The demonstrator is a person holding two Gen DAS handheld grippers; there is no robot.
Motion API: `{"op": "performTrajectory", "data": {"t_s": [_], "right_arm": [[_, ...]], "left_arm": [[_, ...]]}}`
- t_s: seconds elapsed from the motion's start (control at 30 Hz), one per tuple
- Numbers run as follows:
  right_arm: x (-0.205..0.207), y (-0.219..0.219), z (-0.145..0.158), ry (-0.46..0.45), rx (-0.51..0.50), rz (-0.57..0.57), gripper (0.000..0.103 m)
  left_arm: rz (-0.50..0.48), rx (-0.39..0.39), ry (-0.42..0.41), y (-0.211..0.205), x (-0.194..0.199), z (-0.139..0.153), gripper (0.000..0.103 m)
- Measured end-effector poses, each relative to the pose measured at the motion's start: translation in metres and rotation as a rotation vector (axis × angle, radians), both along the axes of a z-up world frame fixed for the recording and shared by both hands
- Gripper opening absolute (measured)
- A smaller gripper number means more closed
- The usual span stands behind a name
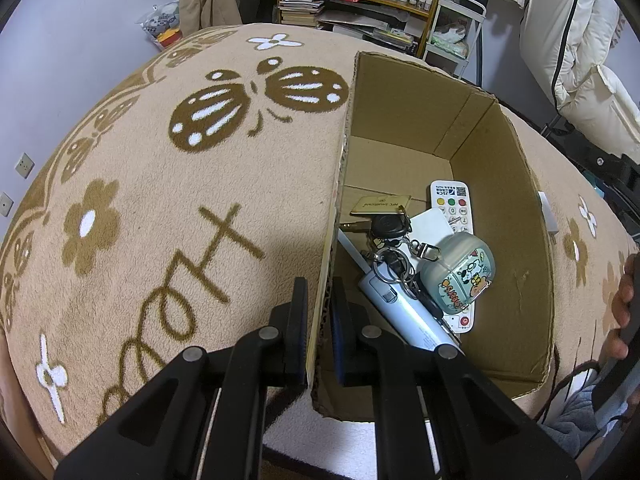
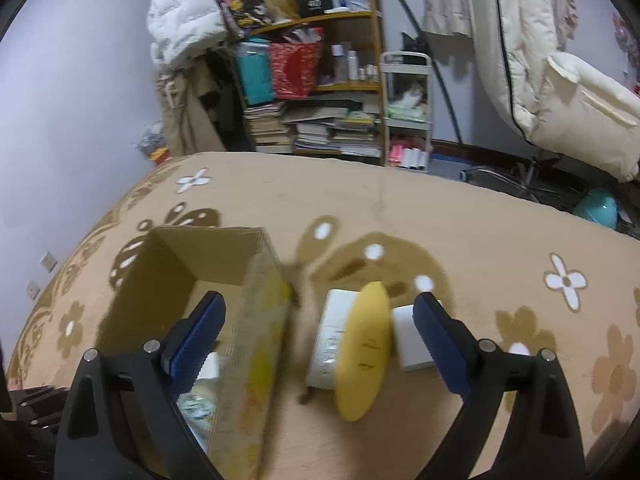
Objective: Organize rigid objects
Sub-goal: 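Move the right tool to the pile and grasp the white charger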
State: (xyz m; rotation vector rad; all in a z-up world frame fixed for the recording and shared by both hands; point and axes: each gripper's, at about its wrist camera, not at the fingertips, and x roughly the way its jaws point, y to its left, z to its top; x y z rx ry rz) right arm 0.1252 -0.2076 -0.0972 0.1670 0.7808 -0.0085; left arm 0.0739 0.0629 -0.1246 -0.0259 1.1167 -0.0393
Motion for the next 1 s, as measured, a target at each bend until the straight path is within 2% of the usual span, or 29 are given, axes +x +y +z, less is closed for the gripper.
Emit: {"op": "performTrajectory", "data": {"t_s": [0.33, 0.63, 0.9, 0.97, 1.0], "right_arm": [[0.012, -0.03, -0.024, 0.042, -0.041, -0.073, 0.1], [0.031, -0.053, -0.059, 0.121, -0.069, -0.124, 0.099], [0.041, -0.067, -0.09, 0.217, -0.049, -0.13, 0.08], [0.044, -0.068, -0.099, 0.251, -0.041, -0.126, 0.07], [0.044, -0.068, -0.103, 0.266, -0.04, -0.125, 0.07]], "left_arm": [[-0.001, 0.004, 0.0, 0.0, -0.001, 0.0, 0.011], [-0.001, 0.004, 0.0, 0.0, -0.001, 0.0, 0.011], [-0.001, 0.004, 0.0, 0.0, -0.001, 0.0, 0.011], [-0.001, 0.004, 0.0, 0.0, -0.001, 0.0, 0.011], [-0.001, 0.003, 0.0, 0.0, -0.001, 0.0, 0.011]]}}
